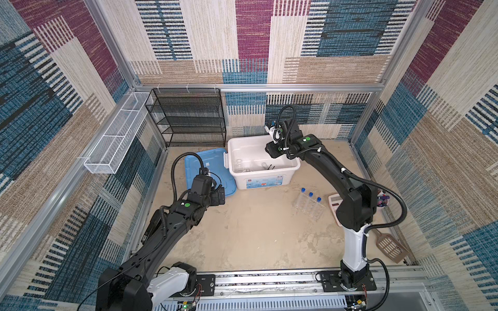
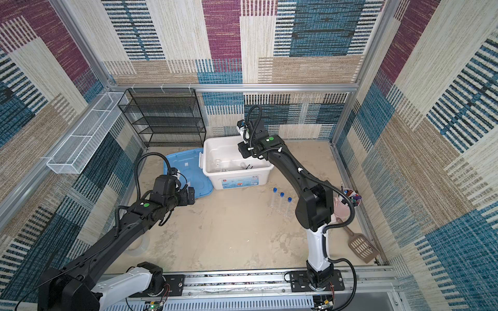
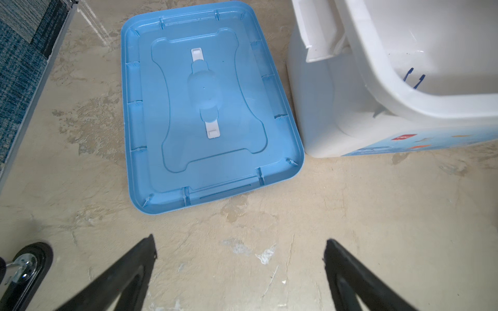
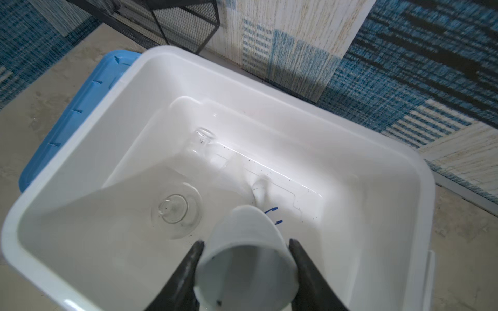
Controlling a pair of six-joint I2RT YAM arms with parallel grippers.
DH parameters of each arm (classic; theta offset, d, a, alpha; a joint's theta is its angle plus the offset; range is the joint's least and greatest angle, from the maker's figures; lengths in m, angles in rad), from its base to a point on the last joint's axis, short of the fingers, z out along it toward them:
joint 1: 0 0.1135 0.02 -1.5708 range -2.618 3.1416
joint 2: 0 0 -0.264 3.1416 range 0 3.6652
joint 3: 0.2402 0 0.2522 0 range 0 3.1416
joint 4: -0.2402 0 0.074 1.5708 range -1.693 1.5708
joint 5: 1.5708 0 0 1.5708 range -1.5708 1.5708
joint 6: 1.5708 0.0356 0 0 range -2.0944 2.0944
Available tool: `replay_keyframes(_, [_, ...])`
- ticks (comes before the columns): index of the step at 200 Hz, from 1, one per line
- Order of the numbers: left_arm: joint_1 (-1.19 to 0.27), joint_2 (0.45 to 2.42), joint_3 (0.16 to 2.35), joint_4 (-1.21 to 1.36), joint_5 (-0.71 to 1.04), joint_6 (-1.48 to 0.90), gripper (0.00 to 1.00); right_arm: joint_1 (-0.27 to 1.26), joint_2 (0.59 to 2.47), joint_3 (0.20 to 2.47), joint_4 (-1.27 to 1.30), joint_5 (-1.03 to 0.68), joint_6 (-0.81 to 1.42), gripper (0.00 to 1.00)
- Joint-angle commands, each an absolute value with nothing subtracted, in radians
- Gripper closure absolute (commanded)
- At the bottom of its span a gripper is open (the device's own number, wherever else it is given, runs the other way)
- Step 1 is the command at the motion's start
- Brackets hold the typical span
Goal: Organize the chemistry lab equipment
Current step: 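Lift the crucible with the right gripper and carry it over the bin, then lower the crucible into the bin beside the pestle with the right gripper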
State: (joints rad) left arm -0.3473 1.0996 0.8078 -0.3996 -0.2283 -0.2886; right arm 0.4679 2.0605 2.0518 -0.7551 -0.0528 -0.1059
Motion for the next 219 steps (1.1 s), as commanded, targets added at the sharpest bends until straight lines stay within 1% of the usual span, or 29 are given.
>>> replay_keyframes(1, [-0.347, 1.087, 0.796, -0.380, -0.233, -0.307, 0.00, 0.445, 2.137, 2.117, -0.807, -0.039, -0.117, 0.58])
replay_keyframes(44, [-0.346, 1.074, 0.764, -0.370, -0.218, -0.333, 0.00, 0.424, 2.257, 2.237, -0.835, -0.034, -0.099, 0.58])
replay_keyframes(77, [-0.347, 1.077, 0.753, -0.367, -0.212, -0.345, 0.00, 0.416, 2.340, 2.311, -0.909, 0.020, -0.105, 0.58])
replay_keyframes(131, [-0.347, 1.089, 0.748, -0.359, -0.206, -0.347, 0.00, 0.413, 2.382, 2.313, -0.905, 0.016, -0.104, 0.58])
replay_keyframes(190, [-0.347, 1.092, 0.748, -0.362, -0.209, -0.342, 0.00, 0.413, 2.482, 2.446, -0.975, 0.003, -0.104, 0.59])
replay_keyframes(219, [-0.347, 1.101, 0.749, -0.361, -0.206, -0.345, 0.00, 0.413, 2.500, 2.452, -0.974, -0.013, -0.103, 0.59])
